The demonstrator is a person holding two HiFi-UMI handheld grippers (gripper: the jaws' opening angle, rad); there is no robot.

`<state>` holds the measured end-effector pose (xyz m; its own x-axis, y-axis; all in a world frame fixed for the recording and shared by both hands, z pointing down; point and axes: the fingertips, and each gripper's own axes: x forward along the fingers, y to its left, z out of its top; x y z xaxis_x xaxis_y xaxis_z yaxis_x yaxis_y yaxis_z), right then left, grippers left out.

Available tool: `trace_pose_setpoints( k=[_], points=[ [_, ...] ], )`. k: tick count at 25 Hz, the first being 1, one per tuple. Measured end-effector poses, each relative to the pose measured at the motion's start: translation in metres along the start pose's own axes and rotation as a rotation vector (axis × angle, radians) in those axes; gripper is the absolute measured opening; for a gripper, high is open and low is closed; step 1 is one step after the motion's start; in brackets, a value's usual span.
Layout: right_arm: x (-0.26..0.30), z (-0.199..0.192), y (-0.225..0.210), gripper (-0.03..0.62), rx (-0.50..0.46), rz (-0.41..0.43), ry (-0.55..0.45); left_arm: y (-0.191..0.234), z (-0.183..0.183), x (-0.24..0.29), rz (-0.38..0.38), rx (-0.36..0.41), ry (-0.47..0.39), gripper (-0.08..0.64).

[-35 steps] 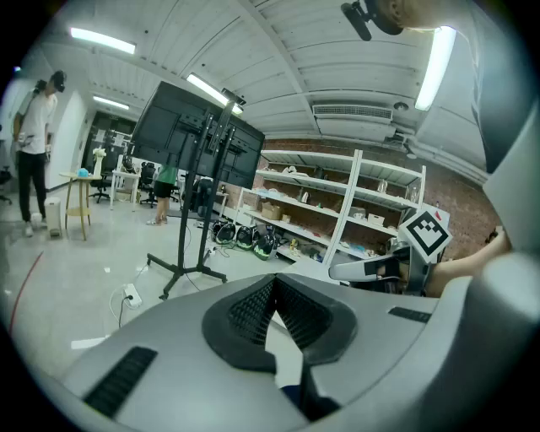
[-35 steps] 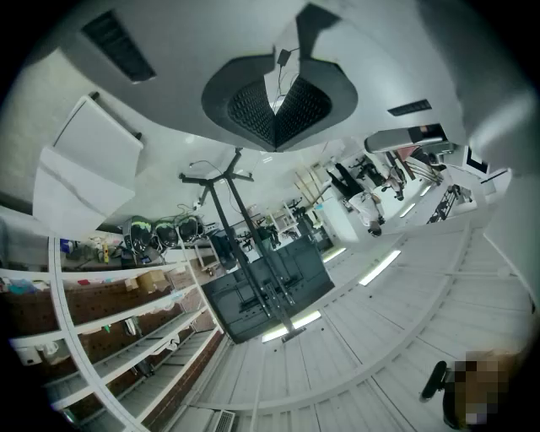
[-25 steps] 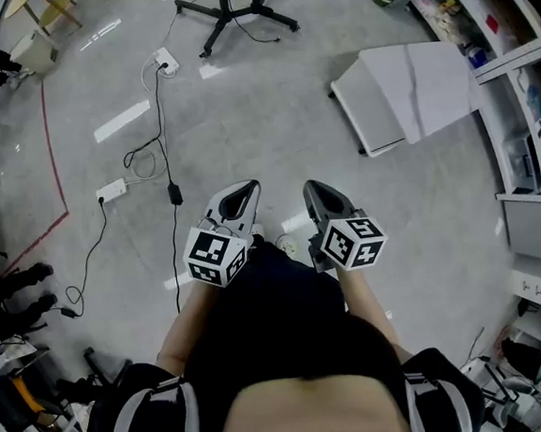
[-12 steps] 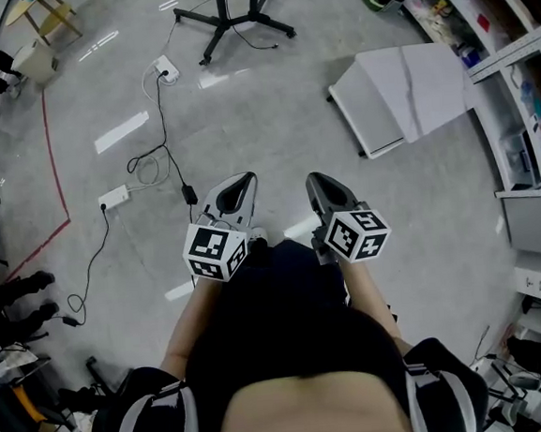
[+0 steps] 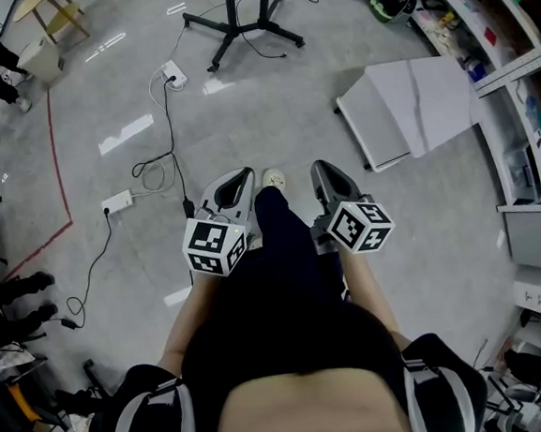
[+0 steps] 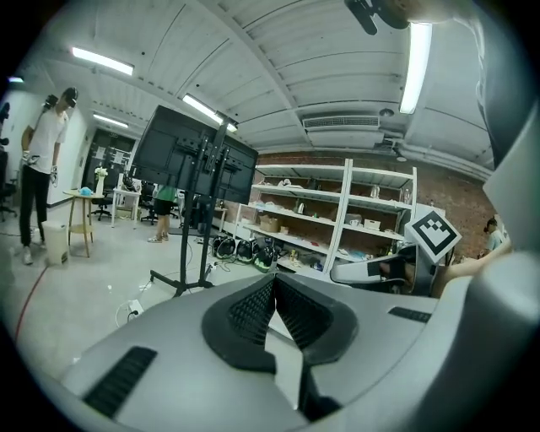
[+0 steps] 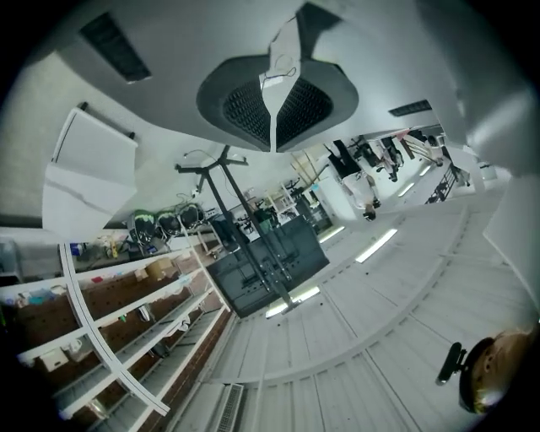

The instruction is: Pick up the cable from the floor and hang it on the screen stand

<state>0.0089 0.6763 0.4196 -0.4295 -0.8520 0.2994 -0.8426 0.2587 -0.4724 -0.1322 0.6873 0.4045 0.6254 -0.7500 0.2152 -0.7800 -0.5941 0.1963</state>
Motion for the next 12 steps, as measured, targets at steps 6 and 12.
trace_pose_setpoints(
  k=[6, 12],
  points=[
    [0.051, 0.017, -0.016, 0.025, 0.018, -0.001, 0.013, 0.037, 0.02, 0.043, -0.005, 0.031, 0.001, 0.008],
    [0.098, 0.051, -0.039, 0.025, 0.007, -0.008, 0.036, 0.065, 0.048, 0.096, 0.003, 0.03, -0.004, 0.008]
  ],
)
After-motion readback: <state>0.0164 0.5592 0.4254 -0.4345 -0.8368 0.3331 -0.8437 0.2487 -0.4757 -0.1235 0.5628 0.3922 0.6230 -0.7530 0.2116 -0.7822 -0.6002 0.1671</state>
